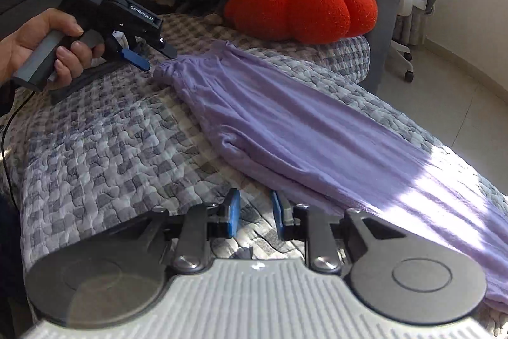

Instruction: Fold clothes

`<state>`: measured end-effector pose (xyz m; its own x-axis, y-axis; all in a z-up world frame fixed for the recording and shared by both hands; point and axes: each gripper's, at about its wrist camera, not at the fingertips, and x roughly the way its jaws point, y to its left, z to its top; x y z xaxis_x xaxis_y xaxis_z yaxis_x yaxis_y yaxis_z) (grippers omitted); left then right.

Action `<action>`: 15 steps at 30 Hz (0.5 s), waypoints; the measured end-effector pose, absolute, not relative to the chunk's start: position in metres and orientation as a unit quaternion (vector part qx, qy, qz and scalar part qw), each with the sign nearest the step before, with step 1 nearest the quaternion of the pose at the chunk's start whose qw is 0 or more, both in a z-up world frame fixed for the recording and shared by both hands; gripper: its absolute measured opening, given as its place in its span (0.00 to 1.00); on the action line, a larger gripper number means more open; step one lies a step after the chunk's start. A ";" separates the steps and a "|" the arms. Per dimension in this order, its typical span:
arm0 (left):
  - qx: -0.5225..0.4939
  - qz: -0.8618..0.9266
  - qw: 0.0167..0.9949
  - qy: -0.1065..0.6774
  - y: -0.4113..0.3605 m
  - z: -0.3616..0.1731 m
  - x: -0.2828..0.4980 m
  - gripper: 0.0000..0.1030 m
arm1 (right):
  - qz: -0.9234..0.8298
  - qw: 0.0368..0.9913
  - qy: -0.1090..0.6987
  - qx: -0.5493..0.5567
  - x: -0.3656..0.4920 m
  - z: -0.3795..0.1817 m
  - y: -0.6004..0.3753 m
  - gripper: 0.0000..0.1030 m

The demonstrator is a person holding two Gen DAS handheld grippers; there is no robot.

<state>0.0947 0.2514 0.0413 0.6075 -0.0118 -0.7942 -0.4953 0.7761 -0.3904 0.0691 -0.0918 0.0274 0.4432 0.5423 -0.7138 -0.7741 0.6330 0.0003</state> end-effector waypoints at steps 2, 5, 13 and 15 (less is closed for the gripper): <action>-0.296 0.139 0.852 0.409 0.247 0.036 0.095 0.63 | 0.391 0.835 0.352 -0.161 0.076 0.027 -0.080 0.33; -0.262 0.131 0.870 0.397 0.237 0.030 0.098 0.61 | 0.394 0.834 0.362 -0.134 0.086 0.028 -0.072 0.39; -0.191 0.106 0.898 0.381 0.233 0.031 0.099 0.24 | 0.393 0.843 0.336 -0.149 0.094 0.019 -0.063 0.45; -0.189 0.100 0.903 0.371 0.235 0.037 0.097 0.23 | 0.404 0.833 0.352 -0.137 0.098 0.020 -0.062 0.47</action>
